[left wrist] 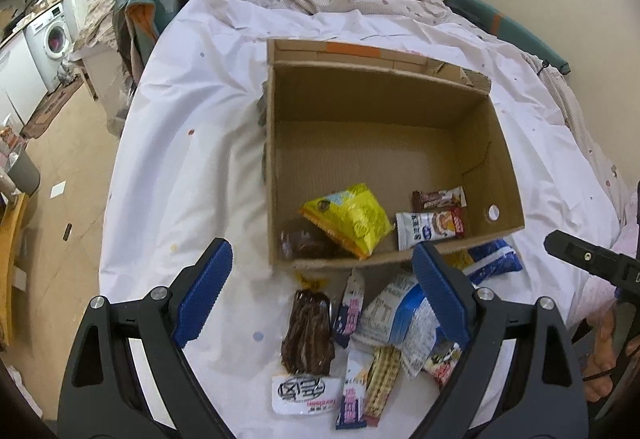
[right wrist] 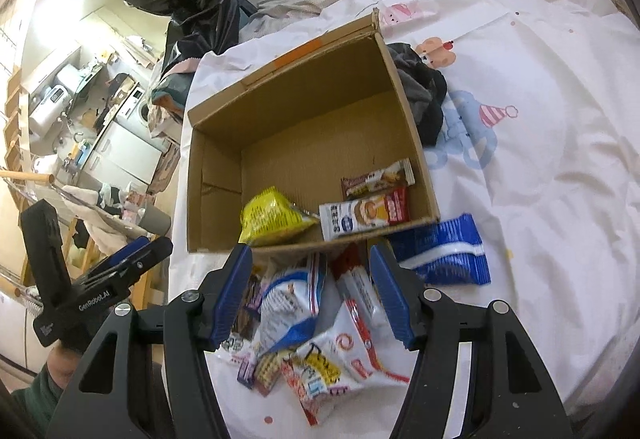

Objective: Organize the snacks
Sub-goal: 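Move both tools back to the pile, left tool over the brown jerky packet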

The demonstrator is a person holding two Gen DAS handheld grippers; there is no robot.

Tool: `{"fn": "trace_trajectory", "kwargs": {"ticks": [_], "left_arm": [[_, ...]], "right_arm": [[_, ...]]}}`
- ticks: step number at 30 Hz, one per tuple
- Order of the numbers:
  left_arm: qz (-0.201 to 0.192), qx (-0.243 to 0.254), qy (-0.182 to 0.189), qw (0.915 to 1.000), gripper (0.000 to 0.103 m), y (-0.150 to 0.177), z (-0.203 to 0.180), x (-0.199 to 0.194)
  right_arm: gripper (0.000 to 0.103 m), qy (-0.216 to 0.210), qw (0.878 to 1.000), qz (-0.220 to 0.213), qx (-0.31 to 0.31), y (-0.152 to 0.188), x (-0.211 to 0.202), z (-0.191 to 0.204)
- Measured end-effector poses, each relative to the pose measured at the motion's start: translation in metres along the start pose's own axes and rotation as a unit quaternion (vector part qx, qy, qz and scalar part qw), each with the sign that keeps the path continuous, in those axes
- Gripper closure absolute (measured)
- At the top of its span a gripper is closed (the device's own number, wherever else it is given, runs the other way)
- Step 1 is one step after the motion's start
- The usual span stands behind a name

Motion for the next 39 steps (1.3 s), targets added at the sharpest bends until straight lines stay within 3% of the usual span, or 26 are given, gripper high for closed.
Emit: {"fn": "trace_trajectory", "kwargs": {"ticks": [9,11,13,17,25,33,35,37,39], "left_arm": [[0.021,-0.026,-0.013,0.9993,0.013,0.013,0.026,-0.004],[0.043,-0.031,-0.019,0.9984,0.013,0.020,0.031,0.003],[0.090,-0.016,-0.037,0.9951,0.013,0.032,0.031,0.021],[0.167,-0.008,-0.058,0.9842,0.015,0.054,0.036,0.055],[0.225,0.000,-0.060,0.9726,0.015,0.072,0.024,0.096],[0.242,0.035,-0.080,0.9664,0.015,0.087,0.003,0.128],[0.238,0.037,-0.081,0.9672,0.019,0.088,0.001,0.129],[0.234,0.048,-0.078,0.9679,0.040,0.089,-0.003,0.125],[0.231,0.058,-0.078,0.9682,0.042,0.090,-0.008,0.122]], "right_arm": [[0.038,0.006,0.999,0.024,0.023,0.028,-0.008,-0.015],[0.038,0.001,0.998,0.029,0.047,0.035,-0.009,-0.022],[0.038,-0.004,0.997,0.033,0.064,0.039,-0.008,-0.027],[0.038,-0.003,0.997,0.031,0.077,0.039,-0.007,-0.029],[0.038,-0.004,0.997,0.036,0.073,0.035,0.000,-0.023],[0.038,0.017,0.997,0.030,0.076,0.033,0.001,-0.028],[0.038,0.016,0.996,0.030,0.081,0.033,0.001,-0.031],[0.038,0.017,0.996,0.032,0.085,0.034,0.001,-0.033],[0.038,0.016,0.996,0.034,0.083,0.034,0.001,-0.033]]}}
Point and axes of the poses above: each gripper's, at about its wrist camera, not at the fingertips, and x roughly the way its jaws point, z to its left, y to its underside, the point moved 1 cm from there along x, roughly the way its jaws point, and after that the axes turned 6 degrees about -x, right-handed, at the moved point
